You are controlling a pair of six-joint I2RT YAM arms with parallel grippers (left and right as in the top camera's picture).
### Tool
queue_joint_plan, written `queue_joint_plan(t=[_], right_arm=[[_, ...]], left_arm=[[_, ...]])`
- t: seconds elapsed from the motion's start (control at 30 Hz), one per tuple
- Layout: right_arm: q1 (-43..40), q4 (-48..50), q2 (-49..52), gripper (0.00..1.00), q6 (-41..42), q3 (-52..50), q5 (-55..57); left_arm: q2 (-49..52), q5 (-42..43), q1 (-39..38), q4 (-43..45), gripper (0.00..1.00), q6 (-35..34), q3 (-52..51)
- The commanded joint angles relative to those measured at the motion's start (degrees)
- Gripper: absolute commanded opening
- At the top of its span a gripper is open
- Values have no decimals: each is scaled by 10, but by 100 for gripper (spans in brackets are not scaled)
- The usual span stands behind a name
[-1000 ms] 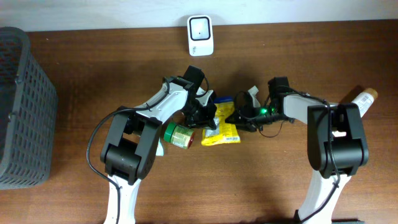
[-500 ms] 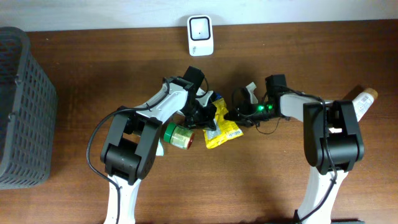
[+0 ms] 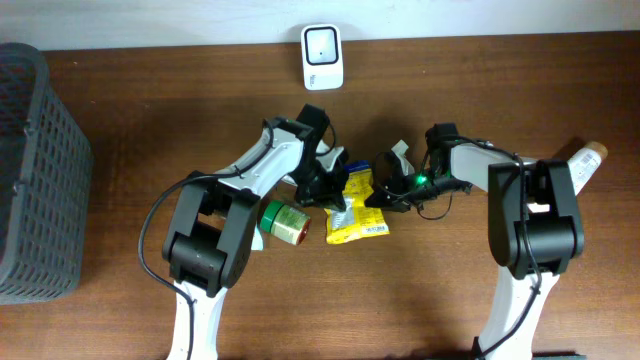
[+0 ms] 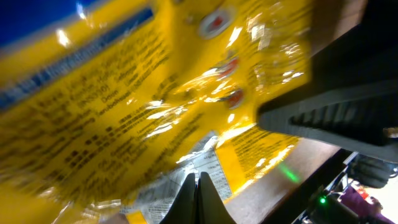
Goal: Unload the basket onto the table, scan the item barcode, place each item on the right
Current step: 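Hold the yellow bag with both grippers and lift it up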
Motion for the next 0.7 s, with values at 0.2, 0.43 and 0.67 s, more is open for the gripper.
queue_joint_plan(t=[0.2, 0.43, 0.67], right_arm=[[-13, -29, -162, 4, -32, -1, -71], [-13, -36, -170, 4, -30, -2, -78], [-47, -28, -170, 4, -20, -2, -239]], left_arm=[[-152, -32, 55, -41, 0, 40, 83], [-162, -51, 78, -61, 0, 40, 74], [-162, -97, 90, -65, 0, 40, 69]])
